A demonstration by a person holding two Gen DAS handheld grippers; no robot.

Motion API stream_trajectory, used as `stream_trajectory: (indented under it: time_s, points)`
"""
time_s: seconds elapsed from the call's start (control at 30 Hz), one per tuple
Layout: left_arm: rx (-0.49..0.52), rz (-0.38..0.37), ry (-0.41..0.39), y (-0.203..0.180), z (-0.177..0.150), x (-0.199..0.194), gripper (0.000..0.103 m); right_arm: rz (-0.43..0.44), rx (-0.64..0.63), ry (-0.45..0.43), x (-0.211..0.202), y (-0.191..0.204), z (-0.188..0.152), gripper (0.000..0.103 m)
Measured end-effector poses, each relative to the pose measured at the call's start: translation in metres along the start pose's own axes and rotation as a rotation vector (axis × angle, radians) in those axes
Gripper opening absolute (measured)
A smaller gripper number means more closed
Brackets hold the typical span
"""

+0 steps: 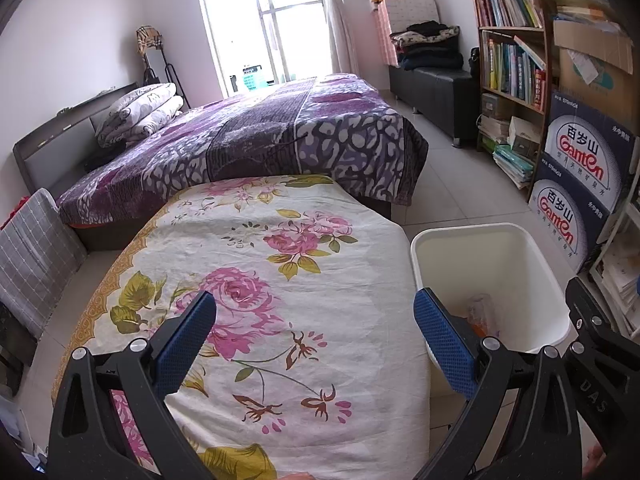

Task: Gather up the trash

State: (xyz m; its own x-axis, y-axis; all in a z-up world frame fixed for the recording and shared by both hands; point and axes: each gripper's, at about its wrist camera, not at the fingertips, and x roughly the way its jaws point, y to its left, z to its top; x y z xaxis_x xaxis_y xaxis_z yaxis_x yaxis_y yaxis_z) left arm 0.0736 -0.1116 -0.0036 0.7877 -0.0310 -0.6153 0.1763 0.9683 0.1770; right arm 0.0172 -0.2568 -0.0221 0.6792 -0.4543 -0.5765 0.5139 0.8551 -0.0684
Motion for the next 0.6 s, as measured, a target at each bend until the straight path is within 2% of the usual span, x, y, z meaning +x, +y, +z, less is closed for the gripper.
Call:
stream_trajectory:
  time_s: [0.6]
  points:
    - [0.001,0.001,0.003,0.0025,0.0005,0.0019,0.096,0.003,0.001,0.009,-0.0002,0.0016,-0.0019,0.096]
